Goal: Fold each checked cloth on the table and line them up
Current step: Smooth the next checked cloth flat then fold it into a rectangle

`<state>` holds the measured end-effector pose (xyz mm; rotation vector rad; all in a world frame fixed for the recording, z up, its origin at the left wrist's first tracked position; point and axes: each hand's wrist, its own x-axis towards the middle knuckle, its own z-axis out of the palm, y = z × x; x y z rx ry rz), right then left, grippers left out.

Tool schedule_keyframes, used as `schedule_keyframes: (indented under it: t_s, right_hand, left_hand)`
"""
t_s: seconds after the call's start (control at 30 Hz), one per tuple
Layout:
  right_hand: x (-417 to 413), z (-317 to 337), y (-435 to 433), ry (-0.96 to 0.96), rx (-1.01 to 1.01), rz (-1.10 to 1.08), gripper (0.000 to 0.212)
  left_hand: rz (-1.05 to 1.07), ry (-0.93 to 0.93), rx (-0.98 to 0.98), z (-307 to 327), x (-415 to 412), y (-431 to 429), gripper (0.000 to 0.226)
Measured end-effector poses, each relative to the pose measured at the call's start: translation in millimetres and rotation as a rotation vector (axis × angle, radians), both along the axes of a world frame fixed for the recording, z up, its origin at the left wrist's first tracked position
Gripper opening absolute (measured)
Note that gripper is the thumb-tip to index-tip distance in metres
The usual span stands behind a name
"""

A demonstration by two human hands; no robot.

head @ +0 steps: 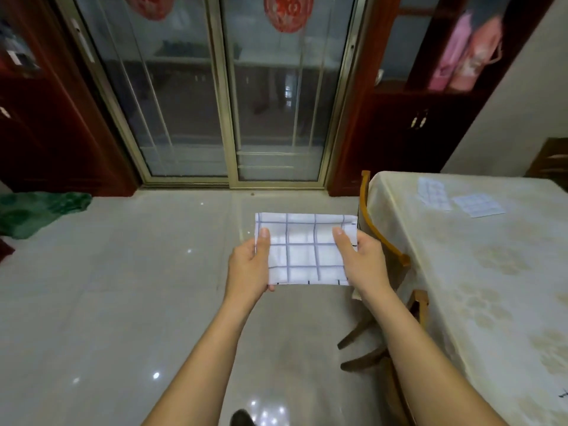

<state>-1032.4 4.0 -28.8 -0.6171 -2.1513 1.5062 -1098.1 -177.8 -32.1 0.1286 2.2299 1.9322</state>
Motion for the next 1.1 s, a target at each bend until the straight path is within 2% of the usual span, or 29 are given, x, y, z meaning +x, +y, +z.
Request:
schedule_keyframes:
  t_s: [0.13, 0.27, 0.43, 0.57, 0.73, 0.93, 1.1]
  right_hand:
    - [-43.2, -4.4, -16.2, 0.001, -0.005, -0.067, 0.031]
    - [-65.4, -16.3, -12.8, -0.012, -0.008, -0.111, 0.031]
    - [-108.4, -13.7, 7.4, -0.027, -0.082, -0.055, 0.026]
    - [-156.7, -22.9, 25.0, 0.005, -0.118, -0.089, 0.023]
    - [-238.3, -27.9, 62.4, 0.025, -0.247, -0.157, 0.021]
    - [-334.9, 3.5, 142.3, 0.114, -0.192, -0.221, 0.023]
    - [-359.9, 1.5, 201.0, 0.159, -0.195, -0.307, 0.019]
  left_hand:
    - [-0.067, -0.047, 0.051, -0.1, -49.1, -3.6, 0.031]
    - [-0.122, -0.063, 0.025, -4.3, -84.3, 2.8, 0.023]
    - [-0.181, -0.058, -0.003, -6.8, -138.6, 22.5, 0.025]
    - [-0.200, -0.042, -0.039, -6.1, -186.3, 42.1, 0.023]
    - [-0.179, 0.020, -0.115, 10.6, -267.6, 98.6, 0.032]
    - [-0.163, 0.106, -0.107, 51.4, -350.8, 175.2, 0.028]
    - [-0.210, 0.106, -0.103, 49.3, -386.0, 247.7, 0.027]
